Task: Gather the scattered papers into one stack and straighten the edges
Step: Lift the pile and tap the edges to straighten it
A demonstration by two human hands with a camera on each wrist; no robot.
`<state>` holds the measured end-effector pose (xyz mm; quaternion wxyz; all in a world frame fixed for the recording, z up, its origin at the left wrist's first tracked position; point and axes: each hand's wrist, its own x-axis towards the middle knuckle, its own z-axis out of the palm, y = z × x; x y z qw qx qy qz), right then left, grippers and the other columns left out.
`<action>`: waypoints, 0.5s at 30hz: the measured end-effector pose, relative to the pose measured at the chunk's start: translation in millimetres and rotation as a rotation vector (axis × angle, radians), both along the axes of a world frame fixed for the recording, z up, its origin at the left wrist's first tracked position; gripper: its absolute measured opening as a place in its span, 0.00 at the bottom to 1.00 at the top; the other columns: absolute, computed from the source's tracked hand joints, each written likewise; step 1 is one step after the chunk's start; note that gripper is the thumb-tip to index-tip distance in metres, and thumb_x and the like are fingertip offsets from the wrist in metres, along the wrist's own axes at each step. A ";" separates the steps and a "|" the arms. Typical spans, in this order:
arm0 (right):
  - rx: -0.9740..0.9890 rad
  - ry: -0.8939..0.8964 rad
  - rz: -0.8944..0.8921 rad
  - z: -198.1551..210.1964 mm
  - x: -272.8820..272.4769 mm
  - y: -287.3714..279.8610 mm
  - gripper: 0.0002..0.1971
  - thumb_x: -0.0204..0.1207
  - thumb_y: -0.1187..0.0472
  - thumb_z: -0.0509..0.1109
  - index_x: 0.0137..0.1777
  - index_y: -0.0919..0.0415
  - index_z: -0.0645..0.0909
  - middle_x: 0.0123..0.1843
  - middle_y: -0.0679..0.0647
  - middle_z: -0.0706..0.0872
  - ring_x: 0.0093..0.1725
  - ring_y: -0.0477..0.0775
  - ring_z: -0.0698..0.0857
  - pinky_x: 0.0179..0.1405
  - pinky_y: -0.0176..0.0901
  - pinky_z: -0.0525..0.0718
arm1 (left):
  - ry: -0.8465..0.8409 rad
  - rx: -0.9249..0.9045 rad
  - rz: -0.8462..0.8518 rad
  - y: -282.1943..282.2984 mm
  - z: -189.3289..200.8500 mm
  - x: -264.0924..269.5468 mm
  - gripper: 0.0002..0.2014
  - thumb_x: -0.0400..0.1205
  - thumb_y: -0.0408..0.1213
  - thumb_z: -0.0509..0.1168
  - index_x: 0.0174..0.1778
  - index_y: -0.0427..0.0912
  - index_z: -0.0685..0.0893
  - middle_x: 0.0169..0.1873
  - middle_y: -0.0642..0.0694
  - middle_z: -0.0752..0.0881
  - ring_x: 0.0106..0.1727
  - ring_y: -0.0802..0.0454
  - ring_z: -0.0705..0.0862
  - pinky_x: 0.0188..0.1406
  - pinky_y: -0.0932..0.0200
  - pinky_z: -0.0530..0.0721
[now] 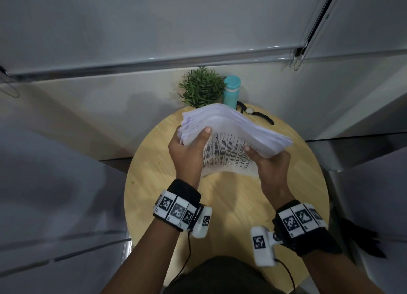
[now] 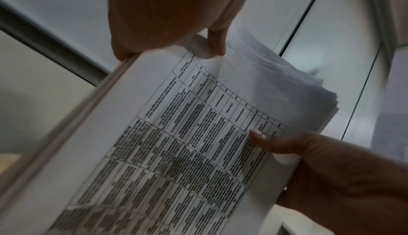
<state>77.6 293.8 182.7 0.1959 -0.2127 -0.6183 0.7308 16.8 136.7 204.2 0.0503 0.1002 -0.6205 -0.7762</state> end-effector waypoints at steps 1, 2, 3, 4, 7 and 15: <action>-0.007 0.025 0.008 1.2 3.5 1.8 0.14 0.67 0.76 0.78 0.47 0.58 0.88 0.41 0.47 0.93 0.45 0.47 0.91 0.45 0.41 0.89 | 0.020 -0.012 -0.001 -1.8 -0.7 0.9 0.13 0.73 0.29 0.78 0.51 0.45 0.87 0.48 0.48 0.92 0.50 0.52 0.91 0.51 0.56 0.89; 0.002 0.028 0.017 -0.1 6.2 3.4 0.15 0.67 0.76 0.78 0.48 0.57 0.88 0.41 0.45 0.93 0.45 0.45 0.91 0.44 0.38 0.88 | 0.022 -0.041 -0.012 -3.8 -3.1 2.1 0.14 0.72 0.32 0.79 0.51 0.46 0.86 0.49 0.48 0.92 0.52 0.51 0.91 0.52 0.55 0.89; 0.026 0.009 0.027 -3.5 8.0 4.7 0.14 0.67 0.75 0.79 0.49 0.58 0.88 0.42 0.45 0.93 0.45 0.46 0.91 0.44 0.38 0.87 | 0.003 -0.078 -0.031 -5.2 -7.0 3.8 0.17 0.70 0.38 0.80 0.53 0.47 0.85 0.51 0.47 0.91 0.53 0.49 0.90 0.54 0.51 0.89; 0.049 -0.026 0.034 -9.2 9.1 6.6 0.15 0.66 0.74 0.80 0.51 0.60 0.87 0.43 0.46 0.92 0.47 0.48 0.91 0.44 0.40 0.87 | -0.035 -0.107 -0.047 -6.0 -11.8 6.0 0.21 0.68 0.45 0.81 0.54 0.47 0.83 0.52 0.46 0.90 0.53 0.49 0.90 0.56 0.47 0.89; 0.071 -0.124 0.061 -27.9 5.3 15.4 0.23 0.62 0.73 0.82 0.57 0.66 0.81 0.47 0.47 0.87 0.48 0.51 0.87 0.45 0.47 0.87 | -0.117 -0.119 -0.020 -6.0 -19.8 6.7 0.26 0.64 0.56 0.79 0.51 0.48 0.80 0.50 0.45 0.88 0.49 0.50 0.89 0.56 0.40 0.88; 0.127 -0.212 0.091 -49.1 -15.7 31.3 0.36 0.53 0.62 0.89 0.61 0.62 0.78 0.57 0.59 0.88 0.55 0.58 0.89 0.52 0.60 0.89 | -0.173 -0.154 0.106 4.8 -9.8 -21.9 0.15 0.73 0.51 0.75 0.39 0.45 0.81 0.37 0.49 0.86 0.35 0.53 0.84 0.36 0.53 0.83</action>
